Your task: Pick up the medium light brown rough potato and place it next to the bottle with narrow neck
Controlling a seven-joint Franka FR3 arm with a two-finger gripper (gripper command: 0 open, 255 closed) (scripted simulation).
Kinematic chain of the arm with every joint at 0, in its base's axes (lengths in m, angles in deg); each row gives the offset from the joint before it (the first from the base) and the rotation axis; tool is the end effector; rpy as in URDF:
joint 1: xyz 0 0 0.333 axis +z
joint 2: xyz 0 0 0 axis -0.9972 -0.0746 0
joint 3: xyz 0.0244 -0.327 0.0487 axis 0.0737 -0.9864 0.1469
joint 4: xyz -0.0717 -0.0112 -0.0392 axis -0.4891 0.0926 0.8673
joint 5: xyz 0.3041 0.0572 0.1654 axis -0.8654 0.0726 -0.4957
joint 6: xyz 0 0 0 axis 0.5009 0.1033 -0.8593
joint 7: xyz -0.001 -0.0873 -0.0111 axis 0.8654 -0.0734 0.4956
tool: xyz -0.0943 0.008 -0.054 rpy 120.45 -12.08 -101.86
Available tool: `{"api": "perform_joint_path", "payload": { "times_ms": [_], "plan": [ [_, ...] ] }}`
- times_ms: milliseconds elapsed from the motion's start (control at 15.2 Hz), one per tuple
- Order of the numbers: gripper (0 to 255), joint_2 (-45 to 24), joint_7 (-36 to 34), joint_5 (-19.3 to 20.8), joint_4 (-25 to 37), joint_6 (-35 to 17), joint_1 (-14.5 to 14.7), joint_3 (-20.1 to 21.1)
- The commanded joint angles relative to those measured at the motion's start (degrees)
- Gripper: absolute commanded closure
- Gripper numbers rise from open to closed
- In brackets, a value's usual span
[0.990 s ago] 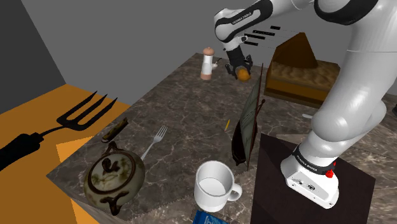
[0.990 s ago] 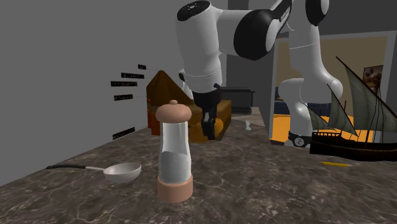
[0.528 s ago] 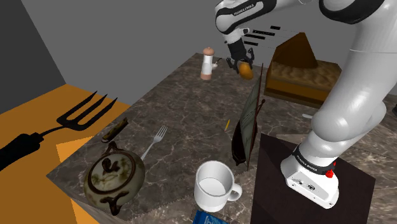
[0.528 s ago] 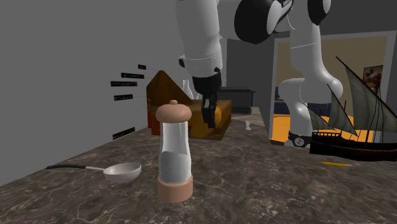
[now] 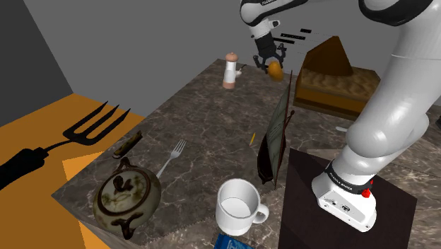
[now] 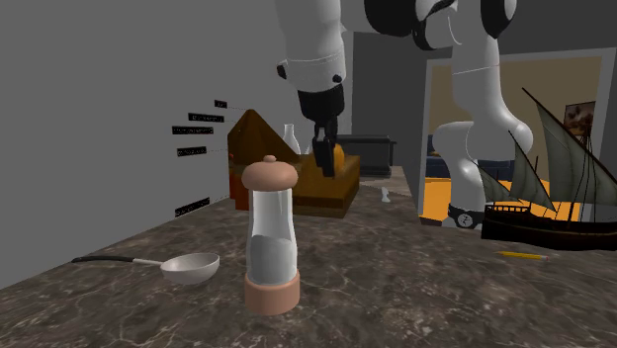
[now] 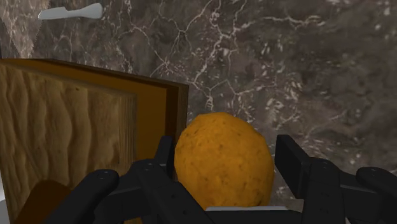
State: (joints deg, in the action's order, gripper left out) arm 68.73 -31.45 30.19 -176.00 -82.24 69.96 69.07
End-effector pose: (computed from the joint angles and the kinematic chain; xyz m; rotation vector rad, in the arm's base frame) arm 0.5177 -0.1174 0.4618 2.2911 -1.3025 -0.4567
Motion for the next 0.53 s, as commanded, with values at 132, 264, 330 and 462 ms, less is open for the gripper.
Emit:
{"api": "perform_joint_path", "payload": {
  "times_ms": [132, 264, 330, 462],
  "plan": [
    [255, 0.5, 0.8, 0.0, 2.4, 2.8, 0.1, 0.1],
    [255, 0.7, 1.2, 0.0, 3.6, 4.2, 0.2, 0.1],
    [255, 0.8, 1.4, 0.1, 4.3, 4.9, 0.2, 0.1],
    [255, 0.9, 1.8, 0.1, 5.7, 6.3, 0.3, 0.1]
  ]
}}
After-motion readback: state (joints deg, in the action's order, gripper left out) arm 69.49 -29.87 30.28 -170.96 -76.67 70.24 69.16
